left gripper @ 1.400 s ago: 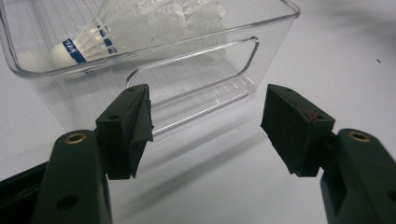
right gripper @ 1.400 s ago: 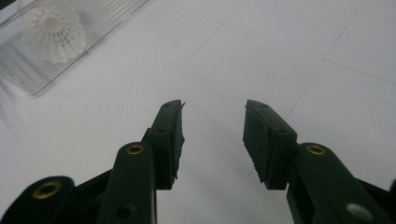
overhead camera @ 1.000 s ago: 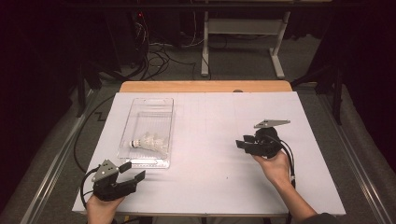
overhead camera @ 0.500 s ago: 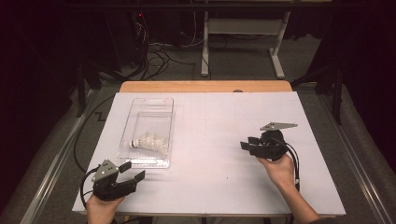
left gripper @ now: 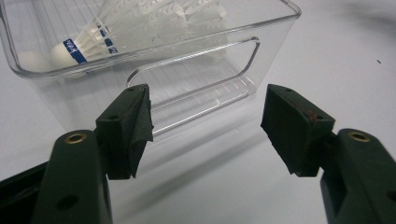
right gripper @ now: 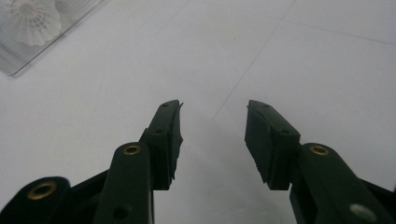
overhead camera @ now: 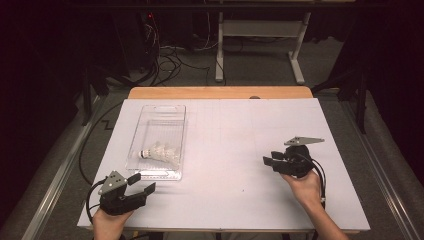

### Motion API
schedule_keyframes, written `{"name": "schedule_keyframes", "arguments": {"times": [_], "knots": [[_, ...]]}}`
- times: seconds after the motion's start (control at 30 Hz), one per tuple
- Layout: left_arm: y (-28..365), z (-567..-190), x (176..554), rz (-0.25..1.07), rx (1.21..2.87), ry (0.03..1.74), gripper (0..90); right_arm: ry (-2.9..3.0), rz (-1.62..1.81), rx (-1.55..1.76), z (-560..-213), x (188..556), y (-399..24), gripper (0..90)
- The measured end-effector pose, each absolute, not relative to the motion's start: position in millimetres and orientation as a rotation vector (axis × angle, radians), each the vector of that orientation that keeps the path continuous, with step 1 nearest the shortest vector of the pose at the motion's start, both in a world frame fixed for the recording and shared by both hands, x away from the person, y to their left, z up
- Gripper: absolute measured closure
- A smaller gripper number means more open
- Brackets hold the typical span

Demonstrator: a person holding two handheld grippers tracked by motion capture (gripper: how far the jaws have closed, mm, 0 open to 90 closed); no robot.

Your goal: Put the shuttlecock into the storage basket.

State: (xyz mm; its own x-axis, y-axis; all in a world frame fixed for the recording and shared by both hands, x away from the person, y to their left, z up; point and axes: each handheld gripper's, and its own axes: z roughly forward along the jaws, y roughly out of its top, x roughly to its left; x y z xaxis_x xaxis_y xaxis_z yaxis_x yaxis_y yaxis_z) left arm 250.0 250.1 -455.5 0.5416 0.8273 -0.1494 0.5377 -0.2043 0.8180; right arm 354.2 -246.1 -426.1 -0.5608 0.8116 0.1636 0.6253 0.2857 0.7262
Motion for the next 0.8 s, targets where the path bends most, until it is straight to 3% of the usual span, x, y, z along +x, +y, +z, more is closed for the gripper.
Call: {"name": "schedule_keyframes", "arguments": {"times": [0.8], "knots": [[250.4,-455.2,249.9,0.405,1.878,1.112,33.9,2.241,1.186,1.331,-432.1,338.8,-268.3,52.5]]}}
